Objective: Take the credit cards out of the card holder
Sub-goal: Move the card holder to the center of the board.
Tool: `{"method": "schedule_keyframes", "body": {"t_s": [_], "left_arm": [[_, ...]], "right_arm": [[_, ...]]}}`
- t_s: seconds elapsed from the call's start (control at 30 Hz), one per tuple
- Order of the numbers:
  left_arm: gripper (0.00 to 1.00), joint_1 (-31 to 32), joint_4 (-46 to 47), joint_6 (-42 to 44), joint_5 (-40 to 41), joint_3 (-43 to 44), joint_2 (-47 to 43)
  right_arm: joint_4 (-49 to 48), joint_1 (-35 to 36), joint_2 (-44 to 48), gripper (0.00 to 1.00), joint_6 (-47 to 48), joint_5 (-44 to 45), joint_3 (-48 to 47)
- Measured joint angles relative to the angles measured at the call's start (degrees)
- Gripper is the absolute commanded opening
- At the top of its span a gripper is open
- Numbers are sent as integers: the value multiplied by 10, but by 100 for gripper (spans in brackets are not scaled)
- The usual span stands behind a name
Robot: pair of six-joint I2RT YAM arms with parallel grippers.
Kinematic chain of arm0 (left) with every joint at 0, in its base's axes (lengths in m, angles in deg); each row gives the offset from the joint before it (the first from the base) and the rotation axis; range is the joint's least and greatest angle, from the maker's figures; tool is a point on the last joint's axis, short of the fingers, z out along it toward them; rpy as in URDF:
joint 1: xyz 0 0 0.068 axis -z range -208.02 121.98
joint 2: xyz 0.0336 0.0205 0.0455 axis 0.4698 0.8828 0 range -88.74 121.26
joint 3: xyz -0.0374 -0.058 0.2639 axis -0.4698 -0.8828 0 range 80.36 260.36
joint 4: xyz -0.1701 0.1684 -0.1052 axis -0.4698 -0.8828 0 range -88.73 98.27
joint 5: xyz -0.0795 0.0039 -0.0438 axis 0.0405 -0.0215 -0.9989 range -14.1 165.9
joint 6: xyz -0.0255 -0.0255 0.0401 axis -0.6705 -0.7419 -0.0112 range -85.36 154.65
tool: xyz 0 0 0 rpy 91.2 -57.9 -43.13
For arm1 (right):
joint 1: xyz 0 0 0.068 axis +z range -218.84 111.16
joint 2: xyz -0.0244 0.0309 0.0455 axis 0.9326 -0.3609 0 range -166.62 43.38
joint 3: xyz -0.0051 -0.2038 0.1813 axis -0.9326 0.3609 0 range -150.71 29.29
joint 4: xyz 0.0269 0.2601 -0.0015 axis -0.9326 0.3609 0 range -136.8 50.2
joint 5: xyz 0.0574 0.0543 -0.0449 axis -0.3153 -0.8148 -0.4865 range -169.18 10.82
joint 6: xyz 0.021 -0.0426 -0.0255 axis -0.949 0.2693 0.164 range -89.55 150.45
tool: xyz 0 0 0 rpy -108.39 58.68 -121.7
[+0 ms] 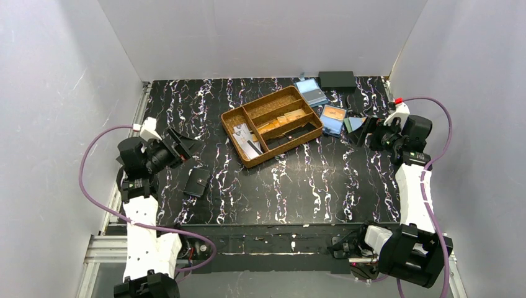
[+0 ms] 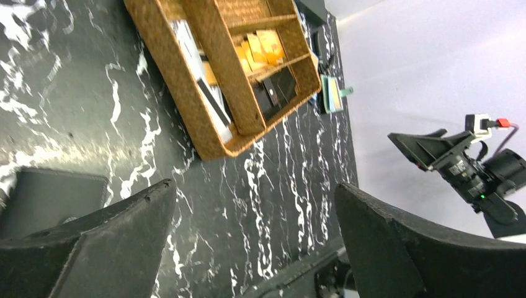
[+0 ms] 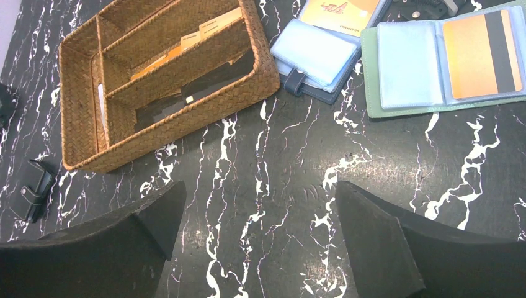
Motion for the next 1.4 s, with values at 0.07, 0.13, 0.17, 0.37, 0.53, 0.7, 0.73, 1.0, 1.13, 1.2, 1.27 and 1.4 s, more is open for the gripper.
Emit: {"method": "schedule_keyframes", "body": {"t_s": [0.07, 0.13, 0.17, 0.37, 0.53, 0.7, 0.73, 1.0, 1.13, 1.2, 1.27, 1.4], "left_arm": [[98, 0, -14, -8, -17, -12, -8], [98, 0, -26, -10, -28, -21, -19], [98, 0, -29, -11, -31, -24, -25], [98, 0, -52, -4, -41, -36, -46], [98, 6, -87, 23, -27, -37, -38], [98, 38, -167, 76, 36, -12, 9], [98, 45, -181, 85, 55, -5, 22], [97, 106, -238, 132, 194, 57, 102], [89, 122, -247, 172, 268, 80, 156], [88, 123, -250, 200, 294, 90, 188], [85, 124, -246, 229, 308, 100, 224], [84, 136, -240, 276, 312, 111, 297]], "right_arm": [[0, 0, 0, 100, 0, 0, 0], [0, 0, 0, 100, -1, 0, 0], [0, 0, 0, 100, -1, 0, 0], [-1, 0, 0, 100, -8, -2, 0], [-2, 0, -6, 100, 1, -23, 0], [0, 0, -31, 100, 94, -144, 5], [2, 0, -38, 100, 113, -168, 10], [55, 0, -63, 100, 226, -274, 26], [61, 0, -63, 100, 243, -295, 28], [61, 0, -62, 100, 247, -301, 28], [62, 0, -61, 100, 249, -305, 28], [67, 0, -52, 100, 255, -303, 28]]}}
